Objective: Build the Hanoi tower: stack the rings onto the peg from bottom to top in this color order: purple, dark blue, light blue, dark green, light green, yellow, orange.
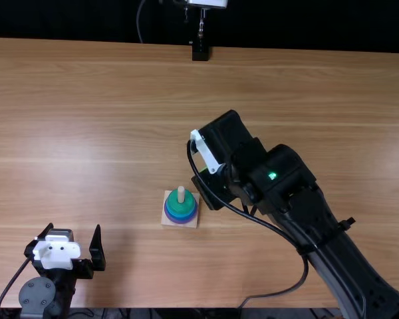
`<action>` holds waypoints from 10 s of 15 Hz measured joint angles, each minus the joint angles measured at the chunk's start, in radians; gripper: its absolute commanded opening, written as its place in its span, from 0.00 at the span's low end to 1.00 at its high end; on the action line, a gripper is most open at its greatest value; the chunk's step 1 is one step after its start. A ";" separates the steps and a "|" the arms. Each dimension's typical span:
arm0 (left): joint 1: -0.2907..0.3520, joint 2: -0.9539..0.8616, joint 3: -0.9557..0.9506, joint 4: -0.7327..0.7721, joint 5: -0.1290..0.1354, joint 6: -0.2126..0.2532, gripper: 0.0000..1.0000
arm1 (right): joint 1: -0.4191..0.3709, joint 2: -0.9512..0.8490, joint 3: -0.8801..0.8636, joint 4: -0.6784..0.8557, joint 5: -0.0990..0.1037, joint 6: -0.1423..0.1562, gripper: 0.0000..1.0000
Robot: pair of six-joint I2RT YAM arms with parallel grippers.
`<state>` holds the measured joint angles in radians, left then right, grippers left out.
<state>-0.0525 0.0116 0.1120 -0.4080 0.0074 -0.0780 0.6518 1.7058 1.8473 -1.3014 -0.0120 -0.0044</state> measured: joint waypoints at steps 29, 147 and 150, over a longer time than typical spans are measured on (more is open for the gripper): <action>0.000 0.000 0.000 0.000 0.000 0.000 1.00 | 0.113 0.162 0.078 0.008 -0.003 0.002 0.00; 0.000 0.000 0.000 0.000 -0.001 0.000 1.00 | 0.101 0.152 0.175 -0.100 0.004 0.005 0.00; 0.000 0.000 0.000 0.000 -0.001 0.000 1.00 | 0.107 0.152 0.175 -0.097 0.004 0.005 0.00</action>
<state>-0.0528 0.0116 0.1120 -0.4076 0.0067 -0.0776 0.7589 1.8576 2.0224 -1.3983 -0.0082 0.0010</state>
